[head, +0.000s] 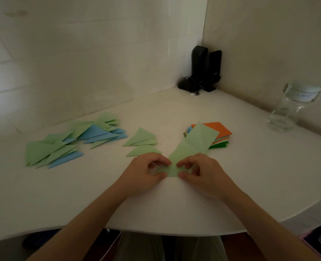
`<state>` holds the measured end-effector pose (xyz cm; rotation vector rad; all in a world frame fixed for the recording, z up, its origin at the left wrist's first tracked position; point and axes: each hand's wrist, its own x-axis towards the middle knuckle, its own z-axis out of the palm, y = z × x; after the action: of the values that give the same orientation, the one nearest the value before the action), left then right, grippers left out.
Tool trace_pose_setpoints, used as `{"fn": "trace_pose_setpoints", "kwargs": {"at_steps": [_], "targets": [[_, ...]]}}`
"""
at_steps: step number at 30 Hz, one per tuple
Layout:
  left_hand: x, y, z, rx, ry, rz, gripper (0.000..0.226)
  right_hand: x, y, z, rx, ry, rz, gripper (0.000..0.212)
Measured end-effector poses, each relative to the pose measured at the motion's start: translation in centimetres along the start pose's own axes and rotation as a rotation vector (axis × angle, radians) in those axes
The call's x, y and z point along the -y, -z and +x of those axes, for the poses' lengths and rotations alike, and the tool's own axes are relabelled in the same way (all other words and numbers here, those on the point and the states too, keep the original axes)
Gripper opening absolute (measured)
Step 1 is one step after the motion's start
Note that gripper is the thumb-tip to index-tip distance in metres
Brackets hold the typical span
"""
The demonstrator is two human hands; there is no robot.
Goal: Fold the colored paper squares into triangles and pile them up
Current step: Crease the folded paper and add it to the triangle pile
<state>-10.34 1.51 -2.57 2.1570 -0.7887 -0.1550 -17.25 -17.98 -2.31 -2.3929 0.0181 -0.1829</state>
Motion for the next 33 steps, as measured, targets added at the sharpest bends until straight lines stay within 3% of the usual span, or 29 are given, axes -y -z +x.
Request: {"fn": "trace_pose_setpoints", "kwargs": {"at_steps": [8,12,16,20,25,33], "targets": [[0.0,0.4,-1.7,0.074,-0.171,0.137,0.047,0.9,-1.3,-0.3,-0.013,-0.012,-0.103,0.013],[0.2,0.3,-2.0,0.0,-0.341,0.345,0.028,1.0,0.0,-0.7,0.038,0.079,-0.013,0.007],[-0.4,-0.1,-2.4,-0.087,-0.414,0.49,0.021,0.2,-0.5,-1.3,0.056,0.169,-0.117,0.011],[-0.7,-0.5,-2.8,-0.095,-0.384,0.512,0.024,-0.8,-0.6,-2.3,-0.023,0.192,-0.123,0.014],[-0.3,-0.8,-2.5,-0.115,-0.244,0.386,0.02,-0.9,0.1,-3.1,0.015,0.2,-0.168,0.042],[-0.6,-1.0,-1.2,-0.126,0.059,0.228,0.026,0.1,-2.2,-2.8,-0.269,0.044,-0.14,0.025]]}}
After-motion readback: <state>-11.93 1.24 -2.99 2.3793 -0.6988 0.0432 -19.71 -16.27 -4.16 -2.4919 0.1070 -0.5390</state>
